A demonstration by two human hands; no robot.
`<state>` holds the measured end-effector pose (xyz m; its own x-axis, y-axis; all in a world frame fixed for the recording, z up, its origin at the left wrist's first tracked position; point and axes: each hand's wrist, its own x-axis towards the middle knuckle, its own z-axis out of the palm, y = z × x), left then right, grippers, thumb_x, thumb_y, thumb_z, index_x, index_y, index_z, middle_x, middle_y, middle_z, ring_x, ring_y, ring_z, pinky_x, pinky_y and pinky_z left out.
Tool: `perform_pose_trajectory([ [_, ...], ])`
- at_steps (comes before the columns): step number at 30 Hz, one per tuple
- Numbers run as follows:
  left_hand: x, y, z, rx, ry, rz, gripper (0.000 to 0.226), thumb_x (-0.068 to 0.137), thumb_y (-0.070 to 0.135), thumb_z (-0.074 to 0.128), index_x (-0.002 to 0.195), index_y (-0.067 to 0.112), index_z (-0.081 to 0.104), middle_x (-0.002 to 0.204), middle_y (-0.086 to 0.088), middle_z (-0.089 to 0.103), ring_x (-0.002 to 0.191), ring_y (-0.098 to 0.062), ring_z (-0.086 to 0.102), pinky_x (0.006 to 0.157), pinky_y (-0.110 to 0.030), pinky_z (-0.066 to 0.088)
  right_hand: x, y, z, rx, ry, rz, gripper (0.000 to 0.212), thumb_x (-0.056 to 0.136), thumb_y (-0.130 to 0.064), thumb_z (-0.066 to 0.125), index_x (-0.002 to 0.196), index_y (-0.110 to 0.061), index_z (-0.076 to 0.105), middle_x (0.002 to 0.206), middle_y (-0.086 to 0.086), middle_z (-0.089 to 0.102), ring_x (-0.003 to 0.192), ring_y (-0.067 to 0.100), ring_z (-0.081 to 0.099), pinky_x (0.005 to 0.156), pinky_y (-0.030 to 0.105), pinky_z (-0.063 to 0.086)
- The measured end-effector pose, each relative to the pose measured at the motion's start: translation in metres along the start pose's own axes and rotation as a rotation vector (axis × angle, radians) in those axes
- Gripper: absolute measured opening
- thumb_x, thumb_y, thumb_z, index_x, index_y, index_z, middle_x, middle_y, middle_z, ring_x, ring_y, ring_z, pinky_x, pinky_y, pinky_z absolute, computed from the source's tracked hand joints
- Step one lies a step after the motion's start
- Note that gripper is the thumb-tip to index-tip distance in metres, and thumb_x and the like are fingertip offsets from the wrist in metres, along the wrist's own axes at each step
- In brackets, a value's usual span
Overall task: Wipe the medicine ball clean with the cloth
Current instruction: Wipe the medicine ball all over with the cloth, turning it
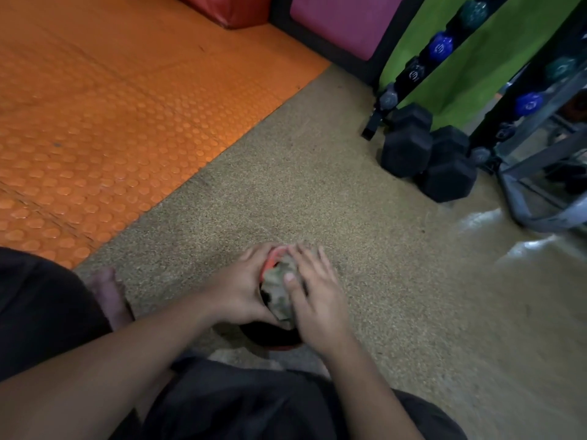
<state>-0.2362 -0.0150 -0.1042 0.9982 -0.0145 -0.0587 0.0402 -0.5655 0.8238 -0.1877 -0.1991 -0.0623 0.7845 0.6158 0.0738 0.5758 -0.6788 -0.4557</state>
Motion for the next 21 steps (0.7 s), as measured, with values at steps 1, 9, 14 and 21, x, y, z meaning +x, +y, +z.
perform_pose_trajectory([
  [1,0.002,0.004,0.003,0.024,0.017,-0.029,0.157,0.035,0.093,0.079,0.165,0.033,0.013,0.165,0.01,0.024,0.151,-0.013,0.03,0.123,-0.034,0.033,0.01,0.011,-0.001,0.166,0.069,0.084,0.053,0.105,-0.055,0.033,0.151,-0.034,0.049,0.159,-0.014,0.045,0.154,0.01,0.026,0.128,0.033,0.016],
  [9,-0.001,-0.003,0.002,-0.018,-0.007,-0.03,0.148,0.04,0.082,0.091,0.161,0.044,0.014,0.158,0.021,0.021,0.143,-0.004,0.03,0.121,-0.032,0.031,0.052,0.026,0.0,0.454,0.048,0.599,0.048,0.088,-0.057,0.049,0.112,-0.025,0.077,0.115,0.001,0.076,0.116,0.025,0.066,0.105,0.045,0.05],
  [14,0.009,-0.026,-0.011,-0.098,-0.082,0.076,0.135,0.049,0.079,0.085,0.158,0.037,0.019,0.164,0.003,0.029,0.152,-0.016,0.032,0.125,-0.032,0.031,-0.007,-0.032,0.007,-0.231,0.009,-0.089,0.061,0.101,-0.059,0.033,0.159,-0.039,0.033,0.167,-0.019,0.024,0.159,0.014,-0.001,0.129,0.041,0.001],
  [21,0.02,-0.004,0.002,-0.046,0.007,0.01,0.139,0.037,0.088,0.087,0.154,0.046,0.025,0.155,0.018,0.032,0.142,-0.008,0.037,0.118,-0.032,0.035,0.039,0.029,-0.005,0.553,0.086,0.433,0.041,0.103,-0.042,0.048,0.133,-0.023,0.069,0.137,-0.005,0.067,0.131,0.011,0.058,0.113,0.022,0.04],
])
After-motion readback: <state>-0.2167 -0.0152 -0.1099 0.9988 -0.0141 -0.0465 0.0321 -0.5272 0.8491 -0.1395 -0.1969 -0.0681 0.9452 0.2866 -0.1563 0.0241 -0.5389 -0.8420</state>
